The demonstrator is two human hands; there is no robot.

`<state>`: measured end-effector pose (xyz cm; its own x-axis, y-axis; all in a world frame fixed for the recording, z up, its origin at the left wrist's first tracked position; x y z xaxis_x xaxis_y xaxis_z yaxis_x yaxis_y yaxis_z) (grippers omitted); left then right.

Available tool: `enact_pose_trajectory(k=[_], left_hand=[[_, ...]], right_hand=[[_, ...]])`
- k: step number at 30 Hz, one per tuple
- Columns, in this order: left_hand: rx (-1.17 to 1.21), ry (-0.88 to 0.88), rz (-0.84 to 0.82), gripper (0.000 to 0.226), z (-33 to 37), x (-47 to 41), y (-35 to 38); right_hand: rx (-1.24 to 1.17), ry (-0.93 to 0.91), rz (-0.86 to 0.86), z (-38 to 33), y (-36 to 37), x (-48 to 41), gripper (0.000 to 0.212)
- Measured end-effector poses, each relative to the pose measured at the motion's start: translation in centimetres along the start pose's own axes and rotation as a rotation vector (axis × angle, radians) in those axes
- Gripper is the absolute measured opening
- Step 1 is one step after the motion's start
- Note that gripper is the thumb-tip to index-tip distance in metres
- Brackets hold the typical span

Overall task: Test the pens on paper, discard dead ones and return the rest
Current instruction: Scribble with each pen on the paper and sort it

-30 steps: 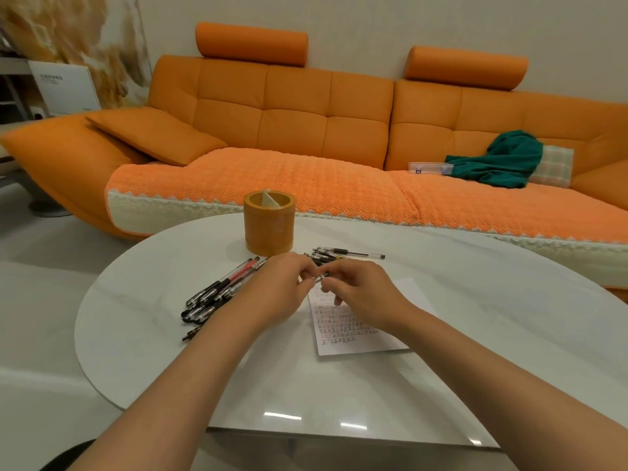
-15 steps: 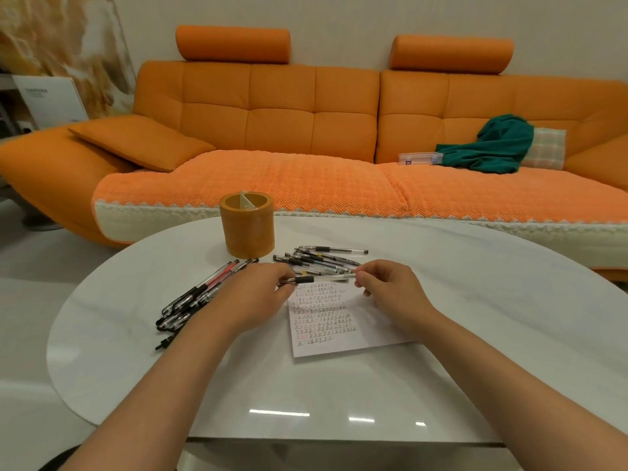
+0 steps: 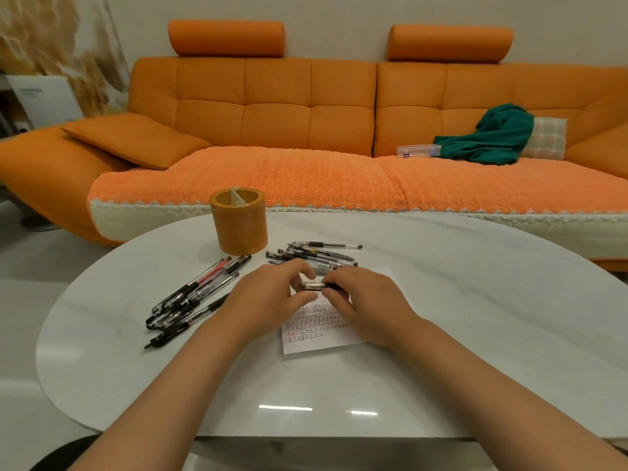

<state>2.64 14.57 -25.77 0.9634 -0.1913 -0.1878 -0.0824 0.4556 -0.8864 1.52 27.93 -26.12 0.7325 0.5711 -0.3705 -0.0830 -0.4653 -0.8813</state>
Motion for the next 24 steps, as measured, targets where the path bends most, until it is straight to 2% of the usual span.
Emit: enact_pose_trajectory(k=[5, 12, 24], left_hand=[[0.139, 0.013, 0.013, 0.005, -0.5, 0.1, -0.2], [0.144, 0.026, -0.03, 0.009, -0.1, 0.1, 0.7], [0.188, 0.02, -0.095, 0.007, -0.5, 0.1, 1.2]], right_hand=[[0.066, -0.031, -0.005, -0.1, 0.0, 0.2, 0.023], [0.055, -0.011, -0.108, -0.3, 1.3, 0.4, 0.025], [0.138, 0.009, -0.104, -0.7, 1.5, 0.3, 0.029]])
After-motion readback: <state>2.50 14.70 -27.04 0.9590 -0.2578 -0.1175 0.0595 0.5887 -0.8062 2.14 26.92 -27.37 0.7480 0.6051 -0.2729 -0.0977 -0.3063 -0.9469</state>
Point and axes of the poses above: each hand's wrist, its own x-axis away from the middle knuckle, its own y-axis out of the palm, z = x × y, the point moved 9 cm from there along -x, towards the middle knuckle, and after that the axes turned 2 degrees about -z, right-handed, at the moved point
